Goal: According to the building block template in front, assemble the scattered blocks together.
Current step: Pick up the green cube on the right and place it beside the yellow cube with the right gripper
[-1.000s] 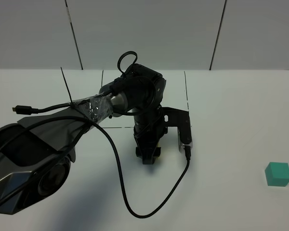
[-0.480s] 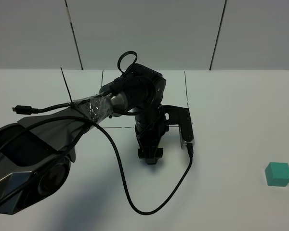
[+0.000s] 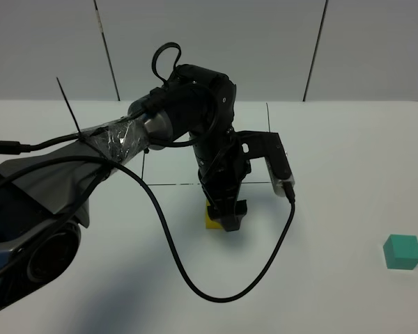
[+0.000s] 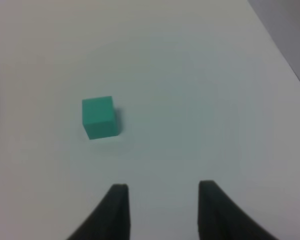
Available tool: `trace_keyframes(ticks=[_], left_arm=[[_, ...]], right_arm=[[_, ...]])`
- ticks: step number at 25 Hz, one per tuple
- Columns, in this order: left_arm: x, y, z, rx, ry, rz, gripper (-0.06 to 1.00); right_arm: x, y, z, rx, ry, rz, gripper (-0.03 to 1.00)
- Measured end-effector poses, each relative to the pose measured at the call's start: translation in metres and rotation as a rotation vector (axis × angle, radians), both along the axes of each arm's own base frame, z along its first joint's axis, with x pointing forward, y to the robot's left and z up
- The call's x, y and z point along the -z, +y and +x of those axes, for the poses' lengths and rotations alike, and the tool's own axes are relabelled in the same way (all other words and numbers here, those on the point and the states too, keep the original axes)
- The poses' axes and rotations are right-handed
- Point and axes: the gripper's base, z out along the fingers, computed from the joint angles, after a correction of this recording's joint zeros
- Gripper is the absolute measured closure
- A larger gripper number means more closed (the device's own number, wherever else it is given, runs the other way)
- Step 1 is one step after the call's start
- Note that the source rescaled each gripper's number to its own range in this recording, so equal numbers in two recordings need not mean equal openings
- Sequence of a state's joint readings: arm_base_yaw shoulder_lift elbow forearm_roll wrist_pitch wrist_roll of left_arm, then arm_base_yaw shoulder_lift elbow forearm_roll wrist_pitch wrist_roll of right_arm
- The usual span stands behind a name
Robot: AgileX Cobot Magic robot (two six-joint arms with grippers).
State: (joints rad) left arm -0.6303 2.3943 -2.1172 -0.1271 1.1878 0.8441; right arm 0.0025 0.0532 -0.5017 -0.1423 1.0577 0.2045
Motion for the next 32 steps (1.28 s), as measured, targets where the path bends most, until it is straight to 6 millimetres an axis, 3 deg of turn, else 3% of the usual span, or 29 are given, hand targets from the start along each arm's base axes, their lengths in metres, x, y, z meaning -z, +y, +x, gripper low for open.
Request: trace_keyframes(ticks=[7, 14, 18, 22, 25, 28, 32], left_arm=[[-0.063, 0.009, -0.006, -0.188, -0.101, -0.057, -0.05], [-0.134, 0.059, 0.005, -0.465, -0.368, -0.01, -0.05], [-0.176, 0.106, 0.011, -0.641, -0.447, -0.073, -0.04], [-0.212, 0.167, 0.011, -0.831, -0.502, -0.118, -0.04], [-0.227, 0.219, 0.002, -0.987, -0.524, -0.121, -0.04], [-0.229, 0.277, -0.014, -1.156, -0.53, -0.097, -0.04], [-0.231, 0.328, -0.046, -1.335, -0.543, -0.117, -0.04]], right_arm=[[0.0, 0.0, 0.0, 0.0, 0.0, 0.0, 0.97], [0.0, 0.0, 0.0, 0.0, 0.0, 0.0, 0.97], [0.0, 0.0, 0.0, 0.0, 0.0, 0.0, 0.97], [0.0, 0.0, 0.0, 0.0, 0.0, 0.0, 0.97], [0.0, 0.0, 0.0, 0.0, 0.0, 0.0, 0.97], [0.0, 0.0, 0.0, 0.0, 0.0, -0.001, 0.97], [0.0, 0.0, 0.0, 0.0, 0.0, -0.001, 0.97]])
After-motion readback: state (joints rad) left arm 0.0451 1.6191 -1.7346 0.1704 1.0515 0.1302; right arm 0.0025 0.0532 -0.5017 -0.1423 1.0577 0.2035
